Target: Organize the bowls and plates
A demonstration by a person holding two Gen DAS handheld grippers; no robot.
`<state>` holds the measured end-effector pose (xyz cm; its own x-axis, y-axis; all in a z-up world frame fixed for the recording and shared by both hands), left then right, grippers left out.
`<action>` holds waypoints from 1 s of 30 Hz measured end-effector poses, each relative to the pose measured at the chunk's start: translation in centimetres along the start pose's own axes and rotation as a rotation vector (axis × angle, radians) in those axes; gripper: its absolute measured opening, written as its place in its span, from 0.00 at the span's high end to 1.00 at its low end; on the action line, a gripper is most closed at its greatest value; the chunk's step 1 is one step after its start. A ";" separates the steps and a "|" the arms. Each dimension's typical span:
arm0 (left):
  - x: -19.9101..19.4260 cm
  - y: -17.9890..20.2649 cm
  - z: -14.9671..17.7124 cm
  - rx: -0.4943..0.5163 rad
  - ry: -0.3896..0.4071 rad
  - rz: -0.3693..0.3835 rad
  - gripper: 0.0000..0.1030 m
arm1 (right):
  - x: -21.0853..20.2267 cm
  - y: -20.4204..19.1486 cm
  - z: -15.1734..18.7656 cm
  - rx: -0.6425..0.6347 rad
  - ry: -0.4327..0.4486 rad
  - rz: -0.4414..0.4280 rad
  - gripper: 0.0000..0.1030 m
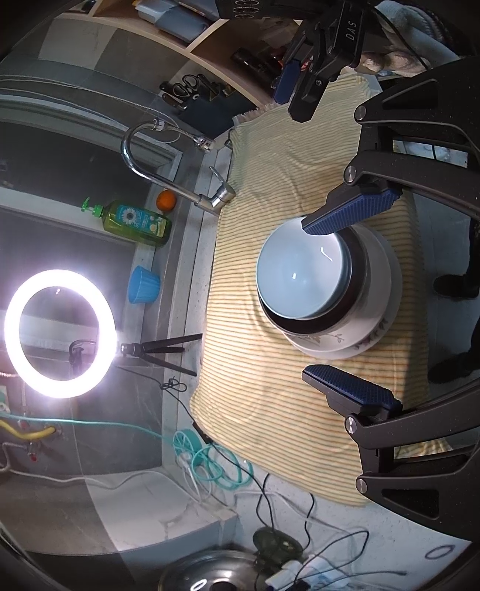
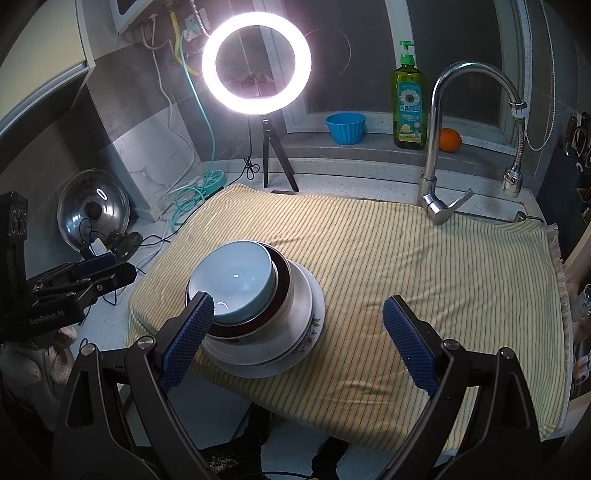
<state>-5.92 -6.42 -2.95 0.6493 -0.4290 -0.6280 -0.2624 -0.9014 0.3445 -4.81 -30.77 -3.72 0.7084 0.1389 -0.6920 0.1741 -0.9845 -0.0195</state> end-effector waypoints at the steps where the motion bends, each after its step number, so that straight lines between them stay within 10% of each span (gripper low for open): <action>1: 0.0 0.0 0.0 0.001 0.002 -0.010 0.29 | 0.0 0.0 0.0 0.001 0.000 0.000 0.08; 30: 0.3 -1.0 -1.1 -0.028 0.018 -0.014 0.26 | 1.2 0.2 -0.1 0.033 -0.027 0.025 0.08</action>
<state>-4.74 -5.55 -2.72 0.6656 -0.4148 -0.6204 -0.2332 -0.9053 0.3551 -3.80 -30.81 -4.47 0.6930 0.1121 -0.7122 0.1338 -0.9907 -0.0257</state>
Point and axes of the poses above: each gripper's, at about its wrist camera, not at the fingertips, and x roughly the way its jaws point, y to its right, z to its underside, the point moved 1 cm from there along x, roughly the way its jaws point, and after that the axes turned 15 degrees about z, right-handed, at the moved point
